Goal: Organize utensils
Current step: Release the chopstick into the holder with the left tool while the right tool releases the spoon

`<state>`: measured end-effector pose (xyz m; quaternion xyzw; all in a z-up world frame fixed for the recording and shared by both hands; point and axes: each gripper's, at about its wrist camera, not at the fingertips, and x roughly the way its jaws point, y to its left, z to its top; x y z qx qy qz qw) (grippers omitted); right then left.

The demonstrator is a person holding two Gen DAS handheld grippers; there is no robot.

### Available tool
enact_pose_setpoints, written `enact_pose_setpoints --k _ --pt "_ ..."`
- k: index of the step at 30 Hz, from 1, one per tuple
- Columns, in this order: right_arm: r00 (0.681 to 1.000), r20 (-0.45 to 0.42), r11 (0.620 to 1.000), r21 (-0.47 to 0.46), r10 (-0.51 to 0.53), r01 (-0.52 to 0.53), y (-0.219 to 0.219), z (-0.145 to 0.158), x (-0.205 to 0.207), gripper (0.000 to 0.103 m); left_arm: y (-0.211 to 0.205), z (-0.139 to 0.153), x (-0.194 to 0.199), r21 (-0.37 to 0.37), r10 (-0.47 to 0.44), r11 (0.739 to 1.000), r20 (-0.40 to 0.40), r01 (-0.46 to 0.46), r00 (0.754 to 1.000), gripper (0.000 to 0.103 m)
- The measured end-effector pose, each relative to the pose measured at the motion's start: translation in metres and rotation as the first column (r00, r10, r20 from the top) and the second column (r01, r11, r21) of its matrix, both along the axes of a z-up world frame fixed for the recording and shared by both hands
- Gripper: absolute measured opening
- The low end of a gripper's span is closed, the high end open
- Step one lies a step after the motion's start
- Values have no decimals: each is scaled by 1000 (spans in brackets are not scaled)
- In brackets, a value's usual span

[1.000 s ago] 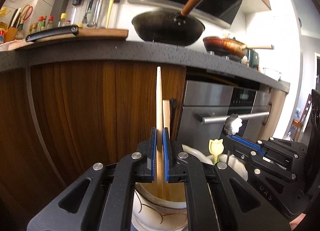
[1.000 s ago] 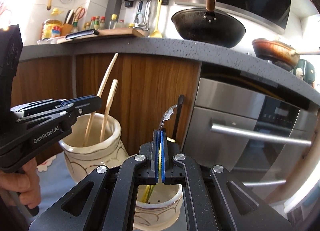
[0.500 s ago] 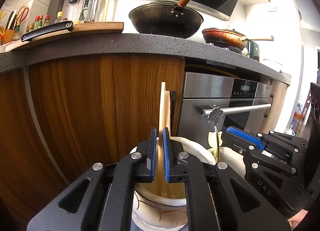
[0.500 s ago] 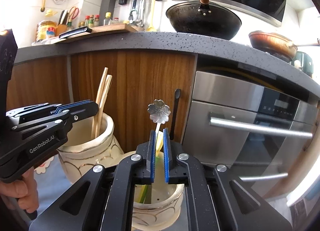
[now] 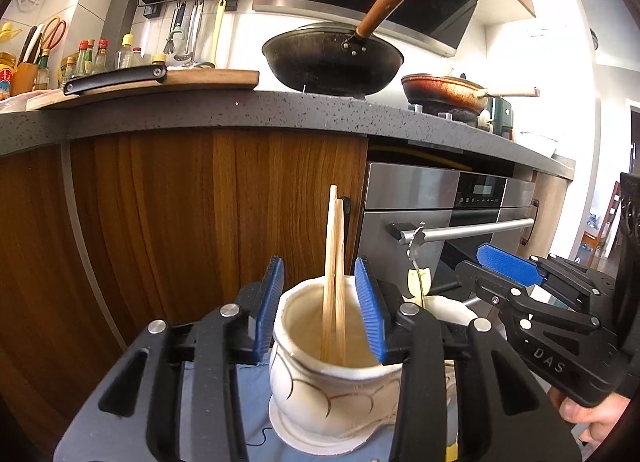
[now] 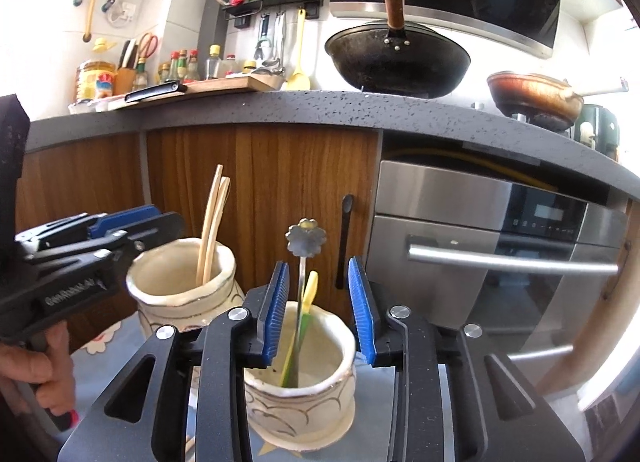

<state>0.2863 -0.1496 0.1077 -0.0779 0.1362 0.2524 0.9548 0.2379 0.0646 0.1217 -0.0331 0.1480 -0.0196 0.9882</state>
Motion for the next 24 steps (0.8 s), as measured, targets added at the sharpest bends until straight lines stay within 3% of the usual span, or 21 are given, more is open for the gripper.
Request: enact_pose_setpoints --k 11,14,18,24 --pt "999 -41 999 26 -18 19 -25 -6 -19 37 16 11 -35 -32 17 999 17 -17 1000 37" --pt "999 -40 999 22 -26 27 -31 -5 -27 37 17 8 -46 -10 25 1000 0 -25 1000 37" --pt "997 -66 999 26 -35 37 -41 -8 -36 37 23 -4 -62 1 31 1000 -43 -31 999 37" --pt "986 -162 999 10 -48 51 -53 -32 -46 37 27 -43 -81 -41 6 999 -172 -13 985 37"
